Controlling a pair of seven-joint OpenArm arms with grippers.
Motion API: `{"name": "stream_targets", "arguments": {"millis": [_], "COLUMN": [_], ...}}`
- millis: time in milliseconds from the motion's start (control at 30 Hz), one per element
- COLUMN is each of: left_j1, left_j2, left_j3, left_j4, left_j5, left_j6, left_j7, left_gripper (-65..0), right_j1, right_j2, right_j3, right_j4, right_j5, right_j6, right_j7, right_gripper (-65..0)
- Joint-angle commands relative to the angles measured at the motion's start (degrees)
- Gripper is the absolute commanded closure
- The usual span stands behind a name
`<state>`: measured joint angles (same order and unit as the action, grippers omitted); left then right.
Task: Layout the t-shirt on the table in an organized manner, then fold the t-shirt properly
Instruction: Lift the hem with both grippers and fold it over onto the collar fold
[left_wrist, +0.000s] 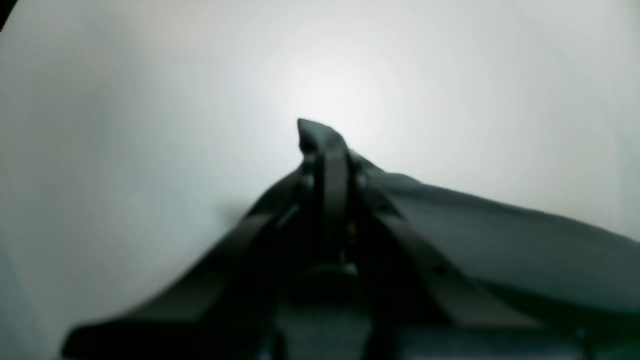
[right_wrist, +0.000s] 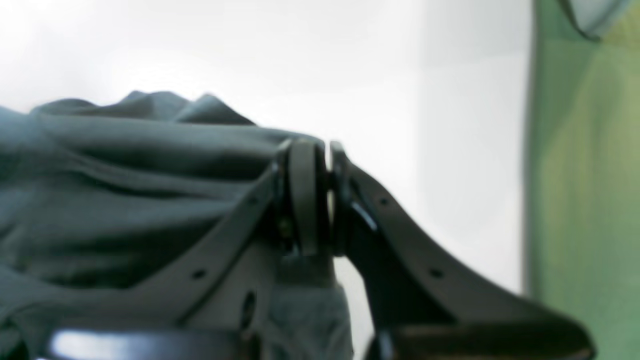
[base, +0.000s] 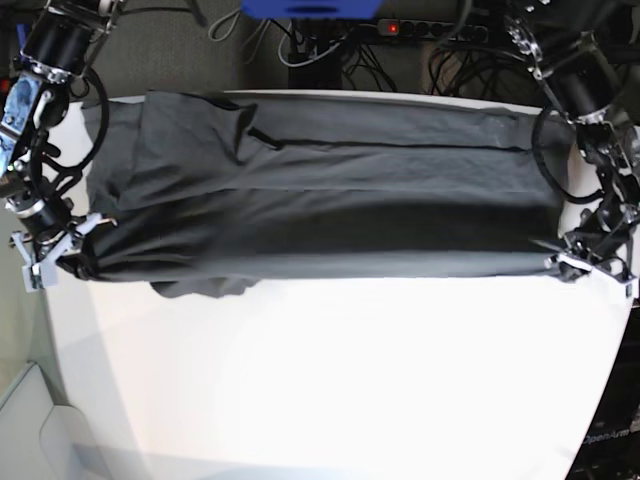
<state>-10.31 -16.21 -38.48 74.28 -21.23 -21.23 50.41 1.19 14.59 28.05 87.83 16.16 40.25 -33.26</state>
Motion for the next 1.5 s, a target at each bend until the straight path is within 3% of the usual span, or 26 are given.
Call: {"name": "stream_targets", "arguments": {"millis": [0,600,833,1100,1467], "left_j1": [-0.99,7.18,11.84,13.60,15.45], "left_j2": [-1.42,-0.80,-1.42,-1.42,-0.89], "left_j3": [-1.21,-6.49,-8.33,-9.48,-9.04], "left_j4": [1.81,14.82,15.08,15.17,20.36], "left_j5": [-0.35,-2.11,-8.88,-8.96,-8.96], "left_j6": [0.18,0.00,0.00,0.00,0.00], "left_j7": [-0.52,9.41,9.41,9.59,9.85], "left_gripper": [-0.3,-0.3,-0.3,-0.3,-0.3], "right_j1": [0.26,-11.87,-14.42,-16.09,-19.87], "right_j2": [1.01,-4.44,-5.14,-5.31,-6.55], "right_j3": [0.74,2.94,3.81,8.30,8.21], "right_j4": [1.27,16.83,18.15,18.23,19.20], "right_j5": [0.85,0.85,0.85,0.85,0.85], "right_j6": [-0.25,-0.25,-0.25,-0.25,-0.25], "right_j7": [1.65,2.09,2.27,1.83,2.35], "right_gripper": [-2.9,-2.9,-2.9,-2.9,-2.9]}}
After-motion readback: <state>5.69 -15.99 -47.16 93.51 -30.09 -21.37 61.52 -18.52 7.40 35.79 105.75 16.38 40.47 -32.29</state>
